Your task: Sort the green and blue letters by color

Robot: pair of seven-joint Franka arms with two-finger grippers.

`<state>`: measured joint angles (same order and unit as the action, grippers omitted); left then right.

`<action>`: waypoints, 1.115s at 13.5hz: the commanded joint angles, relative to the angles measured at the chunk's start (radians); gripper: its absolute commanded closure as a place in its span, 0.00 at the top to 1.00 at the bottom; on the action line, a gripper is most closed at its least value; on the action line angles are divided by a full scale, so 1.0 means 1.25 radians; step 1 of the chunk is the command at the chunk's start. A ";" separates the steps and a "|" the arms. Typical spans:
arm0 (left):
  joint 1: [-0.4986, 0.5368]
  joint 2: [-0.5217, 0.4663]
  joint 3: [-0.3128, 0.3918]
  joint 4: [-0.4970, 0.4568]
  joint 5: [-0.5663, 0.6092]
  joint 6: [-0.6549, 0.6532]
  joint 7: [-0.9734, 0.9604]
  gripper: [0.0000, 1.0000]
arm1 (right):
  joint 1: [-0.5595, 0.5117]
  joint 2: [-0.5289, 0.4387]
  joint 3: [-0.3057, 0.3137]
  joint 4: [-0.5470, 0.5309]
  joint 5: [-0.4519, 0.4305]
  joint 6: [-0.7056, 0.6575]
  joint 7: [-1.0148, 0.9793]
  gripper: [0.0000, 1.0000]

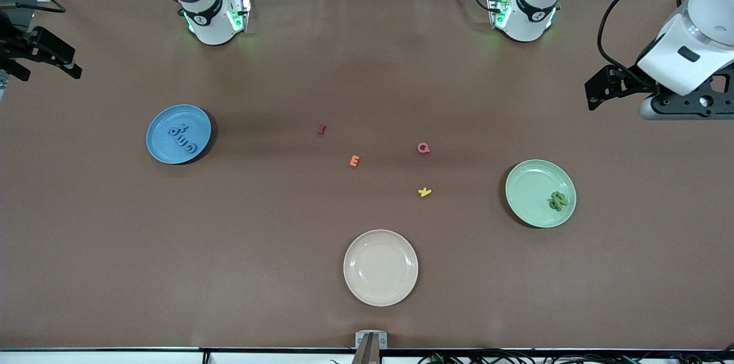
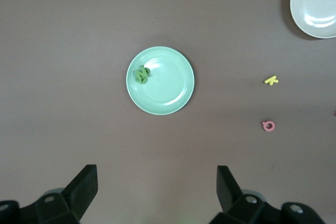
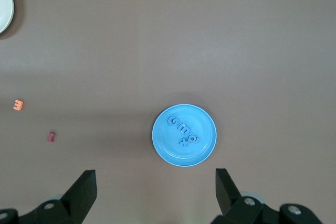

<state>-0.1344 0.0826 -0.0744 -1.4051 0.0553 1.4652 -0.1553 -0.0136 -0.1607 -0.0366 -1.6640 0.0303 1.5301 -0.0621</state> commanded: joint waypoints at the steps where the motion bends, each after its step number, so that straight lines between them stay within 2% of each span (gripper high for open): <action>1: -0.021 -0.059 0.040 -0.076 -0.022 0.018 0.025 1.00 | 0.001 -0.010 0.001 -0.006 0.006 -0.001 0.007 1.00; 7: -0.014 -0.060 0.066 -0.092 -0.022 0.053 0.035 1.00 | 0.012 -0.010 0.001 -0.008 0.002 -0.003 0.007 1.00; 10: -0.010 -0.060 0.067 -0.119 -0.018 0.098 0.046 1.00 | 0.012 -0.010 0.001 -0.009 0.002 -0.004 0.007 1.00; 15: 0.006 -0.059 0.067 -0.126 -0.012 0.105 0.046 1.00 | 0.011 -0.013 0.000 -0.006 0.000 -0.004 0.007 1.00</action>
<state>-0.1305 0.0300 0.0058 -1.5422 0.0439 1.5827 -0.1191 -0.0033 -0.1607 -0.0356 -1.6668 0.0303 1.5278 -0.0622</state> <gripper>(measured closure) 0.000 0.000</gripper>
